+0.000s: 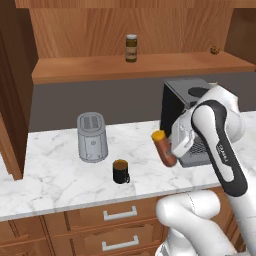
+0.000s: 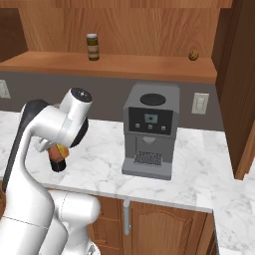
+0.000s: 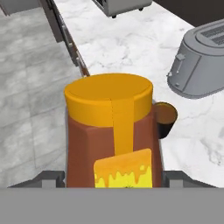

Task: Pick the cinnamon and honey bottle from the cabinet and place them next to the mug.

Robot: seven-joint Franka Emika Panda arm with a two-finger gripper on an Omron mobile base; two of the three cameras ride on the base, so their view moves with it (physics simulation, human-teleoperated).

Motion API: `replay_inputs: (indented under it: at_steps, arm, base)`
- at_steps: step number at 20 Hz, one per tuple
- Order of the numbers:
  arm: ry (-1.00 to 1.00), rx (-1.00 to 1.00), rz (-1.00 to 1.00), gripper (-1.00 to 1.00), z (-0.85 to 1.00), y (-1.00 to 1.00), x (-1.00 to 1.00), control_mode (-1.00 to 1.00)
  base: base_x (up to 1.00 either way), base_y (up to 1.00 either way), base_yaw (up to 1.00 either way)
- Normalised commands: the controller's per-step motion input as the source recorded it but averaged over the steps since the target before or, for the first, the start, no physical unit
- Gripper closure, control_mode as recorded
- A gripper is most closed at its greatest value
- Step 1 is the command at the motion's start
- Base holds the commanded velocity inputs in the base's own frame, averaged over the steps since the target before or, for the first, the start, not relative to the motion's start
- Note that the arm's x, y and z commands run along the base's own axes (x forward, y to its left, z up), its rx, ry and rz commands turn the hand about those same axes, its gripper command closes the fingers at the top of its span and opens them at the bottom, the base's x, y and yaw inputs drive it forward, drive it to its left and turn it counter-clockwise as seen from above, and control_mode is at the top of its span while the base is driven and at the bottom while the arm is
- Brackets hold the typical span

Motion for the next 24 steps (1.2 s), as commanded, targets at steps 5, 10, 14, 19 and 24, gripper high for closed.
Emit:
replay_inputs:
  at_steps: [5, 10, 14, 19, 24]
  arm:
    - [-0.04, 0.00, 0.00, 1.00, -0.16, 0.00, 0.24, -1.00]
    - [-0.04, 0.00, 0.00, 1.00, -0.20, 0.00, 0.33, -1.00]
    - [-0.05, 0.00, 0.00, 1.00, -0.09, 0.00, 0.37, -1.00]
    - [-0.03, 0.00, 0.00, 1.00, -0.01, 0.02, 0.39, -1.00]
    - [0.00, 0.00, 0.00, 1.00, -0.01, 0.04, 0.25, -1.00]
  base:
    - [0.00, 0.00, 0.00]
    - [0.00, 0.00, 0.00]
    - [0.00, 0.00, 0.00]
    - [0.00, 0.00, 0.00]
    - [0.00, 0.00, 0.00]
